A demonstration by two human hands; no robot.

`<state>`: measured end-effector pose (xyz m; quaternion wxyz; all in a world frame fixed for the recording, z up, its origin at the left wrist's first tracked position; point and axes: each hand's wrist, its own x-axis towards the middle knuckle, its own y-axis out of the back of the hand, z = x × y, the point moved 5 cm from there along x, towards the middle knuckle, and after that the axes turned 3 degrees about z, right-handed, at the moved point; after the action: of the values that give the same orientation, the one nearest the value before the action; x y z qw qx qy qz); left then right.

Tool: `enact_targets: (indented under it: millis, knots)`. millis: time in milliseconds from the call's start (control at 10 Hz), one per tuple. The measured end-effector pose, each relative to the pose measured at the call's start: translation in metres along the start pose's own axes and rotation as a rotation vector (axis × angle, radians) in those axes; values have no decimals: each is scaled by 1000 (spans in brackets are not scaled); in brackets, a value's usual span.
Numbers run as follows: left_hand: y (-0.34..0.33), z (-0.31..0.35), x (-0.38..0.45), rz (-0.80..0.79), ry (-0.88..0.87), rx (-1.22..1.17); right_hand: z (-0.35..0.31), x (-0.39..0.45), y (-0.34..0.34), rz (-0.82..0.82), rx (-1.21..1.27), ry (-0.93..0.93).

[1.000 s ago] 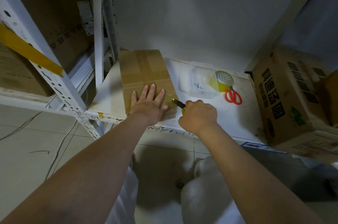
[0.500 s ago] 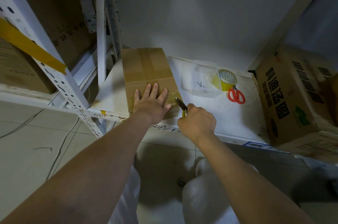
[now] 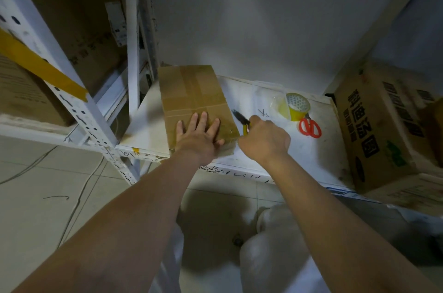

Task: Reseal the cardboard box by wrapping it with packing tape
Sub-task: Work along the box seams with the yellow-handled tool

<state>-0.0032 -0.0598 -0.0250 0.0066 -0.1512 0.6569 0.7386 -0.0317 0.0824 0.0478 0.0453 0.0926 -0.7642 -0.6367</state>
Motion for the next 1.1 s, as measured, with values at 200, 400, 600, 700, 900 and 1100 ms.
enact_targets:
  millis: [200, 400, 600, 700, 900, 1100]
  knots:
    - [-1, 0, 0, 1, -1, -4, 7, -25, -24, -101, -156, 5]
    - [-1, 0, 0, 2, -2, -4, -1, -21, -24, -72, -197, 22]
    - [-1, 0, 1, -3, -4, -2, 1, -23, -31, -12, -163, 49]
    - [-1, 0, 1, -7, -7, 2, 5, -24, -36, -30, -84, 13]
    - [1, 0, -1, 8, -15, -1, 14, -25, -45, -50, 112, -94]
    - [1, 0, -3, -33, -9, 21, -26, 9, -2, 170, 147, 7]
